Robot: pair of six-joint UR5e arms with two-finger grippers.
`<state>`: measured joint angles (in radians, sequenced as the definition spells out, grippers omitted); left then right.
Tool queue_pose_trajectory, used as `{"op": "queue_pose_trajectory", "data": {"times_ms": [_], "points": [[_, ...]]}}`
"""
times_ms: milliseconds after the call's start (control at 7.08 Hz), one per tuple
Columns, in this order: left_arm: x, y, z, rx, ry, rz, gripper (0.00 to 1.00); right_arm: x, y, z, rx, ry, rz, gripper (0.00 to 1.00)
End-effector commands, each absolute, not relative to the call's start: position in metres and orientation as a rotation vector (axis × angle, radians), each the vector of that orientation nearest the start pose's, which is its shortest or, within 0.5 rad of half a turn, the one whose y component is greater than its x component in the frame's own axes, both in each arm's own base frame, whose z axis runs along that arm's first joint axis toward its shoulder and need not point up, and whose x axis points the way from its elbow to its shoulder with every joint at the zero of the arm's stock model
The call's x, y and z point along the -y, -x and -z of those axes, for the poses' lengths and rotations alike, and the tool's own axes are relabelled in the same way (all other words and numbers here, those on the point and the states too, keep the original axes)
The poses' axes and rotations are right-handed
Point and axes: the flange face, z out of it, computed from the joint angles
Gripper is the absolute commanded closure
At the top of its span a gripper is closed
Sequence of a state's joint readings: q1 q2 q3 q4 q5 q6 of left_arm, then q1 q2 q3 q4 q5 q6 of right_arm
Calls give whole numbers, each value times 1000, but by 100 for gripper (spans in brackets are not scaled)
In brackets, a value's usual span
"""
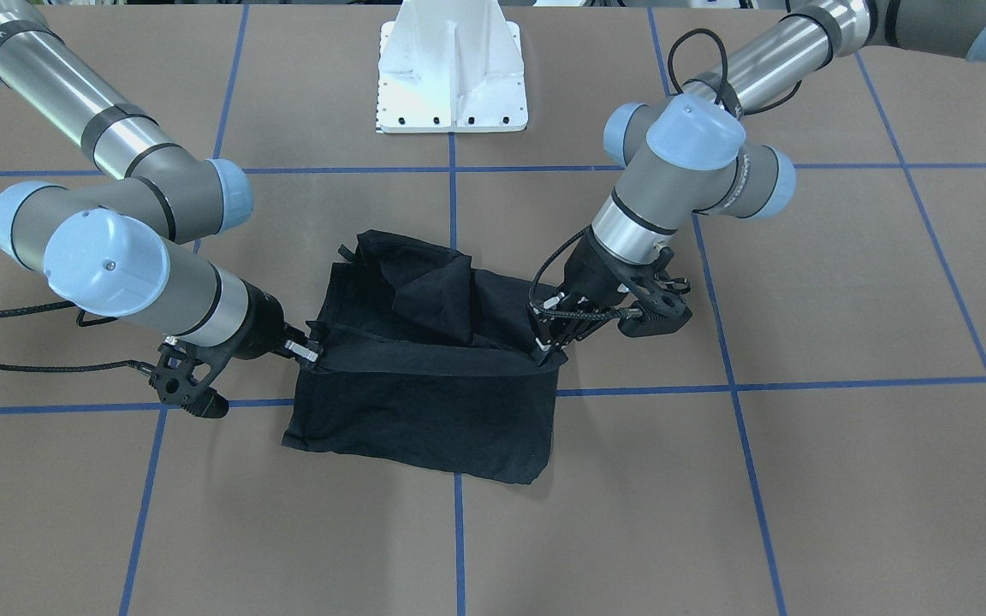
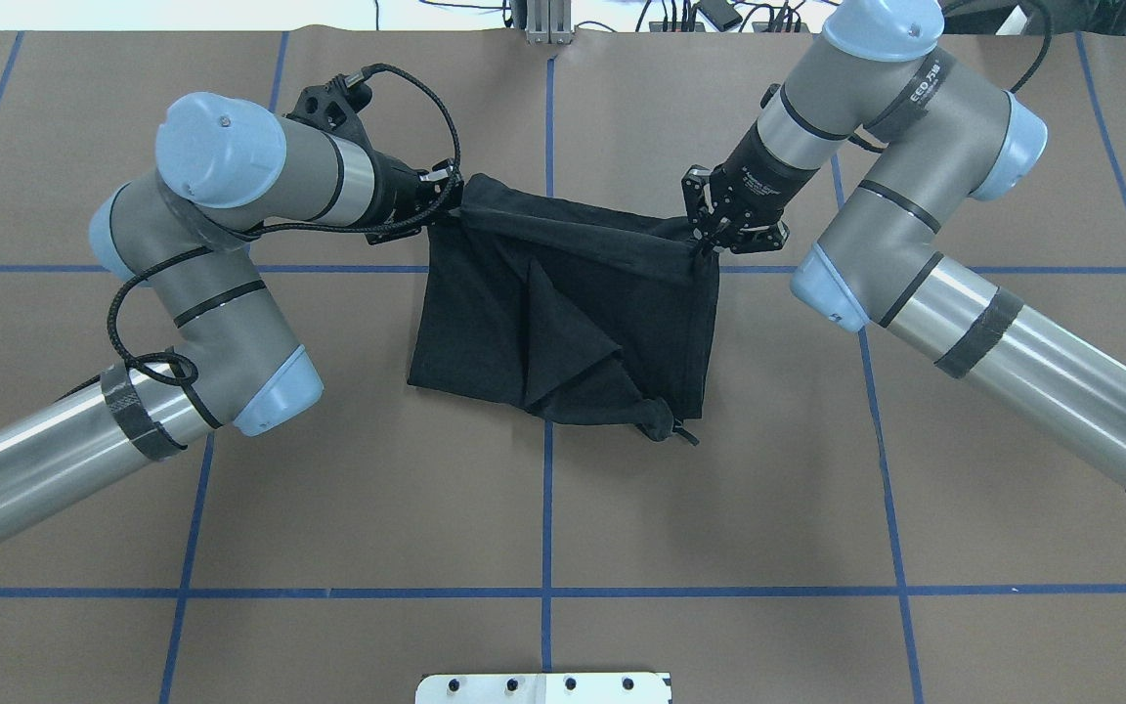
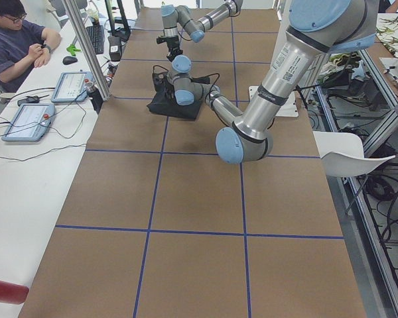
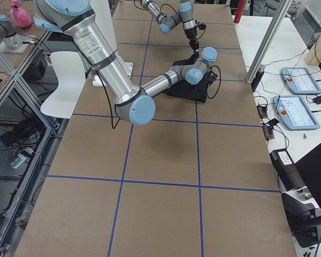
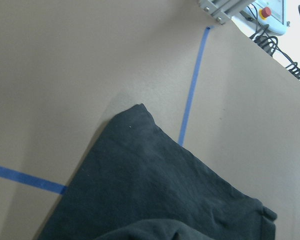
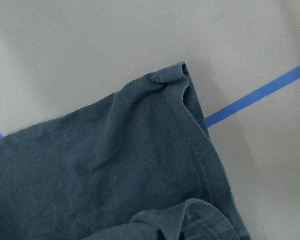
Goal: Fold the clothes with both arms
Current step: 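Lay the folded edge on the far edge and open both grippers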
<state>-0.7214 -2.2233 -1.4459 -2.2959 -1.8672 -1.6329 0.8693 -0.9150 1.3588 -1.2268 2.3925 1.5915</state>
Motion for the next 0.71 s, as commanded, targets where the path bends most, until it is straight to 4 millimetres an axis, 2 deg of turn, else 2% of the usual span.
{"op": "queue_pose_trajectory", "data": {"times_ms": [0,283,565], "points": [[580,-493,-233,-1257,-155,507,100,604,429,-321,979,397,-496,100],[593,-507,-235,-1248,-136,537,100,608,431,-326,973,394,-495,100],[603,-504,-246,-1234,-139,553,100,612,433,-327,970,381,-502,100]]}}
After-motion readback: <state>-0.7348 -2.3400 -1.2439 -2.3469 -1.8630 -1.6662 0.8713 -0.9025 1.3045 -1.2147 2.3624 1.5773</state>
